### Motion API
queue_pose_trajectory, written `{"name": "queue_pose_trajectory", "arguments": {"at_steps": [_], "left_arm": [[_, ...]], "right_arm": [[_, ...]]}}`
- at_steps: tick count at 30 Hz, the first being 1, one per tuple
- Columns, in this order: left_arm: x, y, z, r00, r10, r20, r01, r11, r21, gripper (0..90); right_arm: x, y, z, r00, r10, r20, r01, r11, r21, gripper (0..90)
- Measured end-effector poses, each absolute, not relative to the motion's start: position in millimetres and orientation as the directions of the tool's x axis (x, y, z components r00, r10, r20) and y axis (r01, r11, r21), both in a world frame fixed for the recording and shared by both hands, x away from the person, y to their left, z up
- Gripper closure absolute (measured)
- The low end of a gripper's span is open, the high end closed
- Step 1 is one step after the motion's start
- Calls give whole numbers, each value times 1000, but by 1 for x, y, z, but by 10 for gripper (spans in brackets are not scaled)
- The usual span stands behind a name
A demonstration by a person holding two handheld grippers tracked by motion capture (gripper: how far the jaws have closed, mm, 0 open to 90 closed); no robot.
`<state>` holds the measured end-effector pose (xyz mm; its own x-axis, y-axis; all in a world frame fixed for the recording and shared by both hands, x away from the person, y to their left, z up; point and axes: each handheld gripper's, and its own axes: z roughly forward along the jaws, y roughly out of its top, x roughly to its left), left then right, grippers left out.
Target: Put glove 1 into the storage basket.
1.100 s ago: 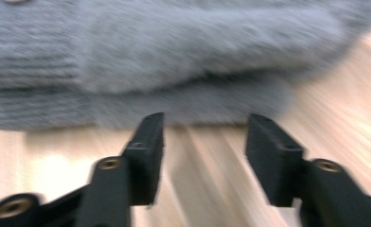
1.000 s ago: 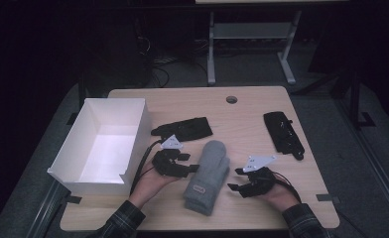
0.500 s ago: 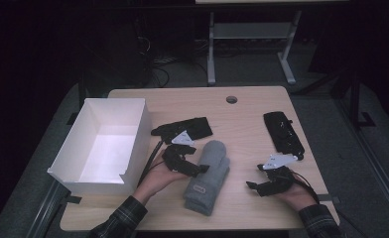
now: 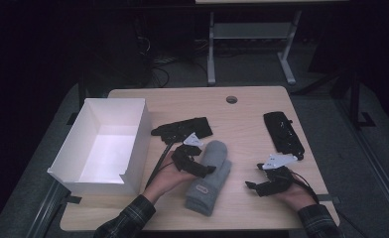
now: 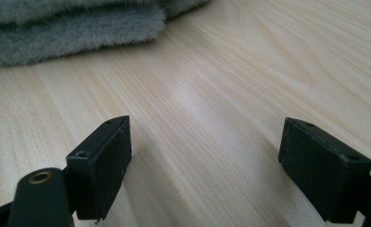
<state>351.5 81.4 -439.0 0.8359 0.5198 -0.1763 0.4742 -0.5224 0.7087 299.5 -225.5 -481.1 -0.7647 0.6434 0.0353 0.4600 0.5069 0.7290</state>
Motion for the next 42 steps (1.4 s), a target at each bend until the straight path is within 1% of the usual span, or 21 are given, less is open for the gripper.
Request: {"name": "queue_pose_trajectory", "arguments": {"at_steps": [7, 8, 14, 15, 16, 18, 19, 21, 22, 23, 24, 25, 26, 27, 29, 32, 34, 35, 36, 42], "left_arm": [[353, 78, -454, 844, 507, -176, 475, -551, 687, 126], [353, 77, -457, 835, 514, -194, 489, -534, 690, 126], [355, 77, -465, 833, 503, -232, 509, -533, 676, 131], [355, 76, -465, 833, 499, -238, 511, -533, 674, 151], [356, 77, -465, 837, 489, -247, 511, -534, 673, 151], [356, 77, -466, 840, 481, -252, 509, -538, 672, 186], [357, 78, -466, 840, 469, -274, 517, -535, 668, 226], [357, 78, -467, 840, 463, -283, 520, -536, 665, 273], [357, 78, -467, 842, 452, -293, 519, -535, 667, 273], [357, 78, -467, 844, 443, -303, 520, -534, 666, 322], [357, 78, -467, 845, 436, -310, 521, -537, 663, 391], [357, 78, -467, 842, 427, -330, 530, -536, 658, 420], [357, 78, -467, 842, 427, -330, 530, -536, 658, 451], [358, 80, -468, 839, 412, -355, 538, -536, 651, 495], [359, 80, -467, 840, 400, -366, 539, -542, 645, 557], [359, 79, -464, 852, 388, -351, 520, -564, 641, 638], [359, 78, -463, 853, 386, -351, 520, -568, 637, 655], [359, 78, -461, 852, 387, -353, 522, -573, 632, 689], [358, 79, -460, 845, 392, -364, 534, -569, 625, 698], [357, 80, -451, 856, 383, -348, 516, -570, 640, 719]], "right_arm": [[300, -225, -481, -767, 641, 32, 456, 510, 730, 177], [300, -225, -481, -767, 641, 32, 457, 509, 730, 177], [299, -225, -481, -766, 642, 33, 458, 509, 729, 177], [299, -225, -481, -766, 642, 34, 459, 508, 729, 177], [299, -225, -481, -766, 642, 34, 459, 508, 729, 177], [299, -225, -481, -766, 642, 34, 458, 509, 729, 178], [299, -225, -481, -766, 642, 34, 458, 508, 729, 177], [300, -225, -481, -766, 642, 34, 458, 509, 729, 178], [299, -225, -481, -766, 642, 34, 458, 509, 729, 178], [300, -225, -481, -766, 642, 34, 458, 509, 729, 177], [299, -225, -481, -766, 642, 34, 459, 508, 729, 177], [299, -224, -481, -765, 643, 34, 459, 508, 729, 178], [299, -224, -481, -765, 643, 34, 459, 508, 729, 178], [299, -224, -481, -763, 646, 39, 465, 505, 727, 177], [299, -224, -481, -762, 646, 39, 465, 505, 727, 178], [299, -224, -481, -762, 646, 39, 465, 505, 727, 178], [299, -224, -481, -763, 646, 39, 465, 505, 728, 178], [299, -224, -481, -763, 645, 39, 464, 505, 727, 177], [299, -223, -481, -763, 645, 39, 464, 505, 727, 177], [300, -223, -481, -766, 642, 37, 461, 508, 728, 175]]}}
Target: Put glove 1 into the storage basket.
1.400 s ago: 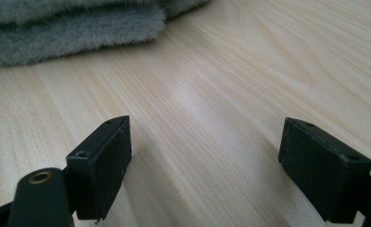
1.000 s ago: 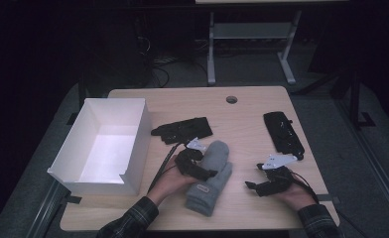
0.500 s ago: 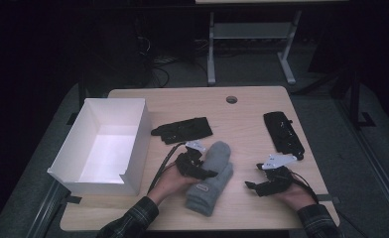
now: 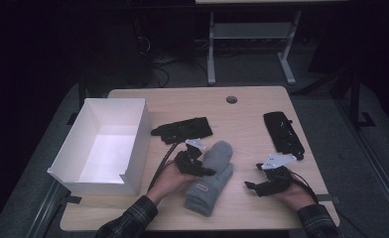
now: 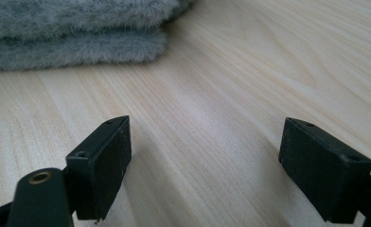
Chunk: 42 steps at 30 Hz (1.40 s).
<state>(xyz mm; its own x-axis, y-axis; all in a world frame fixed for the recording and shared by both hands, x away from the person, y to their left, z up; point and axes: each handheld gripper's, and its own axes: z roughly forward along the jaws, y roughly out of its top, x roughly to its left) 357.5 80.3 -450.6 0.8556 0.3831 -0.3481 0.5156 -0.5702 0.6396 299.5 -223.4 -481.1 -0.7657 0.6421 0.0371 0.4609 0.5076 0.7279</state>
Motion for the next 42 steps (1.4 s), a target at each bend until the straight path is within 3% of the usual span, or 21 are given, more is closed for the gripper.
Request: {"name": "queue_pose_trajectory", "arguments": {"at_steps": [16, 34, 42], "left_arm": [[353, 106, -396, 871, 408, -274, 465, -507, 725, 717], [356, 123, -309, 875, 454, -171, 402, -482, 778, 717], [367, 151, -273, 864, 475, -165, 400, -450, 798, 717]], "right_arm": [[300, -223, -481, -765, 642, 37, 461, 507, 728, 175], [300, -224, -481, -768, 639, 35, 455, 508, 732, 174], [300, -223, -481, -768, 640, 35, 457, 509, 729, 169]]}}
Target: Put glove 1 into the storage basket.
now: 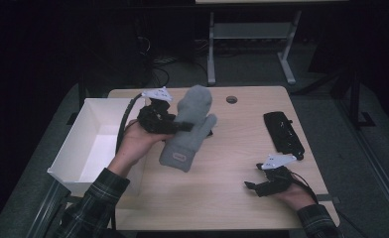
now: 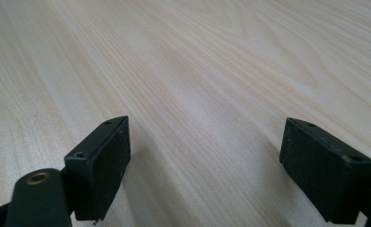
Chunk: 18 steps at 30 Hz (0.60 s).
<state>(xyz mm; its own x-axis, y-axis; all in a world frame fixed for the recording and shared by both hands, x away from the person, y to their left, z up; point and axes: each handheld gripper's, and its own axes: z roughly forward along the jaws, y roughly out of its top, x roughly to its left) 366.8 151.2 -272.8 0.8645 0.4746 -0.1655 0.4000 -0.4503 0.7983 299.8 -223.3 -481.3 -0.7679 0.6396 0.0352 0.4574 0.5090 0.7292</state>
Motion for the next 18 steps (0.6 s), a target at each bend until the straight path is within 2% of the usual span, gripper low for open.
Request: {"name": "queue_pose_trajectory", "arguments": {"at_steps": [11, 18], "left_arm": [[370, 208, -225, 818, 557, -141, 397, -371, 840, 717], [367, 249, -209, 774, 619, -131, 406, -328, 853, 717]], "right_arm": [[300, -223, -481, -768, 640, 35, 457, 509, 729, 168], [300, -223, -481, -767, 640, 34, 457, 509, 730, 167]]}}
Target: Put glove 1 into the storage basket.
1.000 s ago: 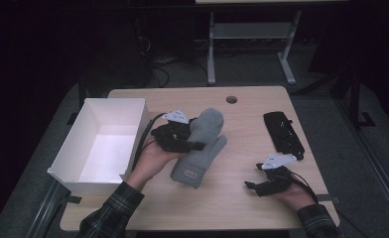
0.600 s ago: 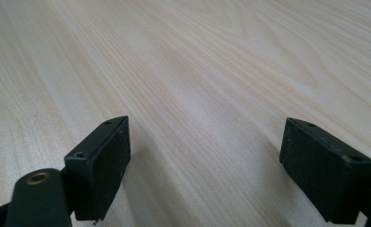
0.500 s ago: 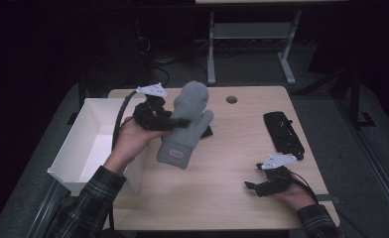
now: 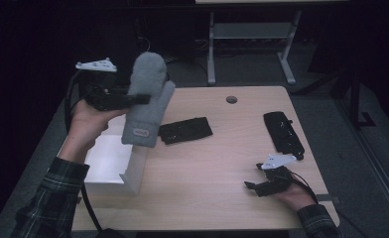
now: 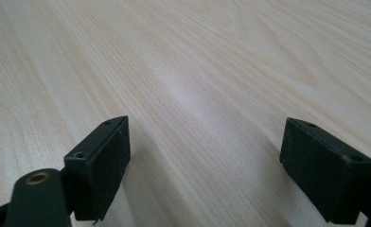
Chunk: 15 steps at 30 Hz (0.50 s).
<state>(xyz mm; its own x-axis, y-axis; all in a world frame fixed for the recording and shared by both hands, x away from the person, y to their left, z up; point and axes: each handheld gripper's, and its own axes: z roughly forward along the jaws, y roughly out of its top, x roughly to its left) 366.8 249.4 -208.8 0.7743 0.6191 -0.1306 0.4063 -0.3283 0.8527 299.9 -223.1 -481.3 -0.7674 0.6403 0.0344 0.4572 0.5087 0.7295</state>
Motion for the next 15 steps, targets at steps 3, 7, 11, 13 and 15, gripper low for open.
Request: {"name": "queue_pose_trajectory", "arguments": {"at_steps": [3, 7, 11, 13, 15], "left_arm": [[364, 266, -209, 753, 644, -131, 417, -315, 852, 717], [360, 288, -213, 720, 679, -143, 440, -287, 851, 716], [355, 311, -222, 677, 720, -156, 474, -264, 840, 716], [354, 321, -228, 658, 735, -163, 495, -260, 829, 716], [354, 328, -236, 644, 747, -164, 512, -262, 818, 717]], "right_arm": [[300, -223, -481, -766, 642, 34, 458, 508, 729, 166], [299, -223, -481, -762, 646, 38, 464, 505, 728, 163], [299, -226, -481, -767, 641, 37, 459, 507, 729, 162], [301, -226, -482, -770, 637, 35, 455, 511, 729, 155], [302, -225, -482, -772, 634, 34, 453, 513, 729, 155]]}}
